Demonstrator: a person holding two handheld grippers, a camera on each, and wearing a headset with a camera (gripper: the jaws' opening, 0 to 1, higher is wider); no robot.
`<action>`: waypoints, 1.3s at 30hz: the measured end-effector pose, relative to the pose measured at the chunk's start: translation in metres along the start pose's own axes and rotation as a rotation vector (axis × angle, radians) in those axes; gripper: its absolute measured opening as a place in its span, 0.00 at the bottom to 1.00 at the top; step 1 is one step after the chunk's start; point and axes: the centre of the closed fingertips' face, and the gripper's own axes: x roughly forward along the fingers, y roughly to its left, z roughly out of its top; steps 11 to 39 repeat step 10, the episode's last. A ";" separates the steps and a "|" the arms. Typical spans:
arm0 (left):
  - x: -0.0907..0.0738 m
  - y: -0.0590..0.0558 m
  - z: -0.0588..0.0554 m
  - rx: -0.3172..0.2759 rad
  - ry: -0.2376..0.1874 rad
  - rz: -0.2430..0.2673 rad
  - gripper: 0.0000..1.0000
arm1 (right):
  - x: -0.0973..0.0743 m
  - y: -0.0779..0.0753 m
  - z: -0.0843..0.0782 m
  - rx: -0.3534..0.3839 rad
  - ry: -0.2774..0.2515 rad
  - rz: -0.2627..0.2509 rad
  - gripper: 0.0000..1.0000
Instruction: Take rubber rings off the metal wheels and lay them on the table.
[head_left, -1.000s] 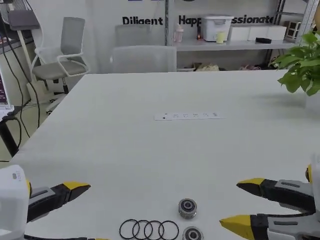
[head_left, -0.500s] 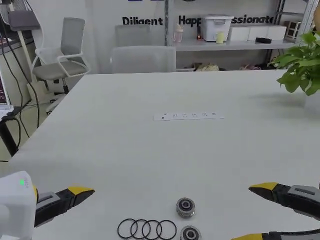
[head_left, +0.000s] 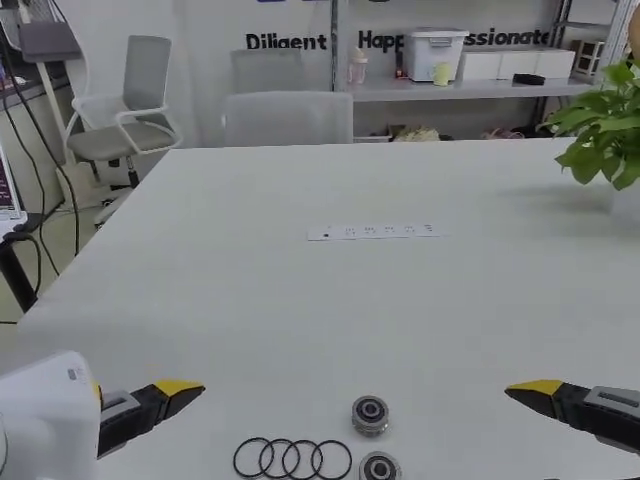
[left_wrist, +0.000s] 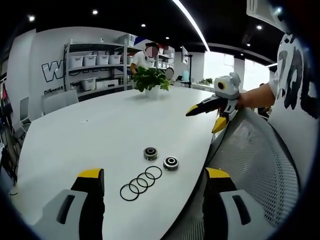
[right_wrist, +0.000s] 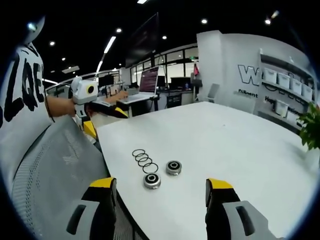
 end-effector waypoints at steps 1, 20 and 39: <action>0.001 0.000 0.000 -0.004 -0.001 -0.001 0.79 | 0.000 0.000 0.000 0.006 -0.001 -0.001 0.71; 0.005 -0.001 -0.007 -0.005 0.012 -0.005 0.79 | 0.001 -0.002 -0.004 0.019 0.000 -0.004 0.71; 0.005 -0.001 -0.007 -0.005 0.012 -0.005 0.79 | 0.001 -0.002 -0.004 0.019 0.000 -0.004 0.71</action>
